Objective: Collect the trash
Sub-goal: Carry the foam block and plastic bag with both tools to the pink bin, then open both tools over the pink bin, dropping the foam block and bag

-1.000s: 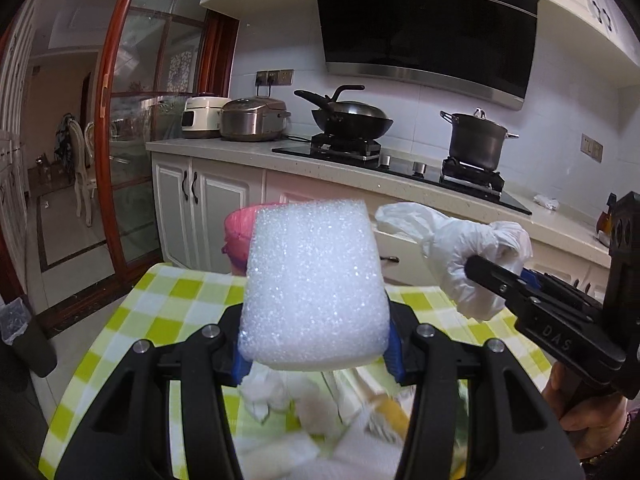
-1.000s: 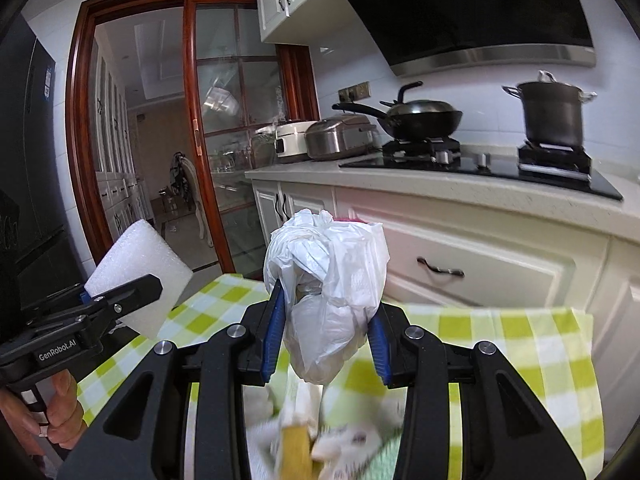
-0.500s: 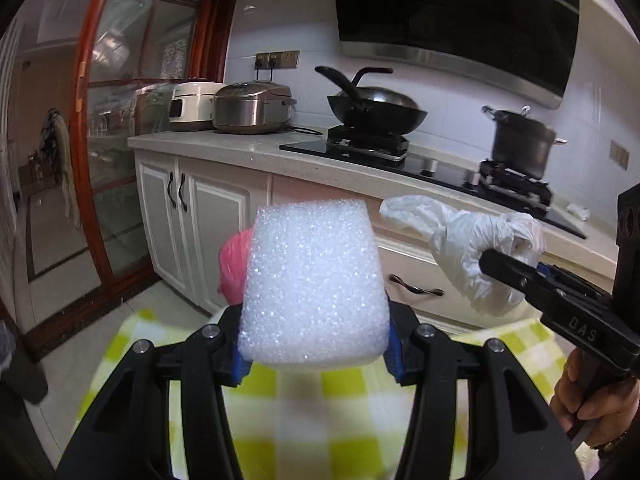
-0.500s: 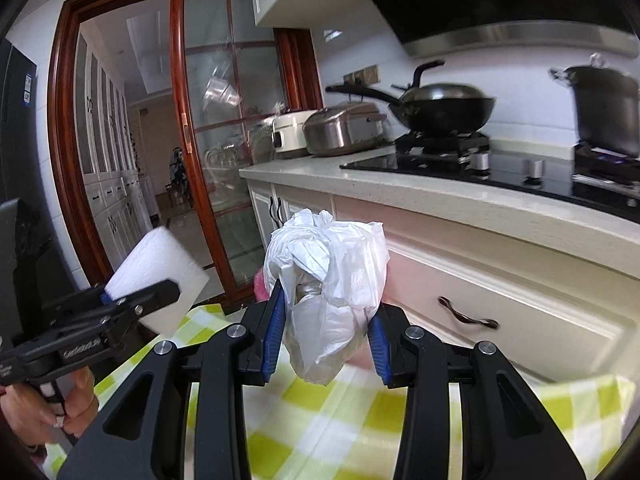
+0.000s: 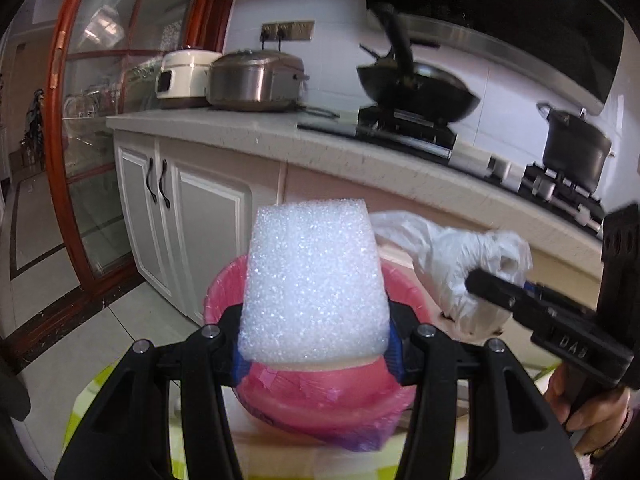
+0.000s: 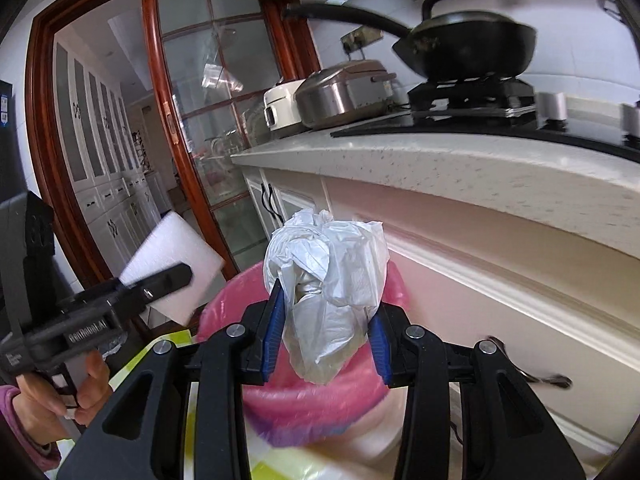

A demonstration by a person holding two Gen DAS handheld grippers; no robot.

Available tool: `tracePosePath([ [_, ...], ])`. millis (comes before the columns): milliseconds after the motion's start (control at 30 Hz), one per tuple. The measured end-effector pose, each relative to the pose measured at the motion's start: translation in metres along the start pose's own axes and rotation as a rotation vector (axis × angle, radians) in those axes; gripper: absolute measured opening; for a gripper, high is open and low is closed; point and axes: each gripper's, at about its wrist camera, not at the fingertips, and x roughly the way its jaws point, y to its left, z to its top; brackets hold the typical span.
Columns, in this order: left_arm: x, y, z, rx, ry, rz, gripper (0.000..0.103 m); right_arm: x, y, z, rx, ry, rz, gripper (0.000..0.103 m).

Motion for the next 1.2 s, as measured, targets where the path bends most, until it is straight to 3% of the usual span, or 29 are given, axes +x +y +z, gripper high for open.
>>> tracePosePath([
  [100,0.019,0.004,-0.008,0.014,0.027,0.002,0.051,0.021,-0.001,0.0,-0.031,0.013,0.002,0.045],
  [133,0.025,0.007,-0.01,0.01,0.035,0.003,0.054,0.028,-0.003,-0.001,-0.028,0.021,0.008,0.052],
  [167,0.028,0.01,-0.012,0.006,0.038,-0.001,0.065,0.033,-0.006,-0.001,-0.02,0.026,0.014,0.066],
  [200,0.029,0.011,-0.014,0.001,0.035,0.001,0.074,0.035,-0.008,-0.001,-0.015,0.021,0.017,0.066],
  [367,0.014,0.021,-0.017,-0.036,0.016,0.026,0.076,0.021,-0.011,0.004,0.008,0.001,0.027,0.066],
  [567,-0.077,0.003,-0.015,-0.026,-0.056,0.049,0.078,-0.075,0.004,0.012,-0.009,-0.058,0.045,0.066],
  [667,-0.13,-0.018,-0.02,-0.021,-0.089,0.049,0.088,-0.138,0.021,0.011,-0.012,-0.085,0.05,0.066],
  [800,-0.211,-0.062,-0.04,0.034,-0.119,0.042,0.095,-0.218,0.05,-0.004,-0.047,-0.116,0.027,0.067],
  [1033,-0.322,-0.119,-0.098,0.063,-0.128,0.033,0.098,-0.341,0.103,-0.071,-0.095,-0.112,-0.025,0.075],
  [1200,-0.376,-0.146,-0.147,0.096,-0.114,0.045,0.098,-0.392,0.119,-0.122,-0.075,-0.085,-0.055,0.076],
])
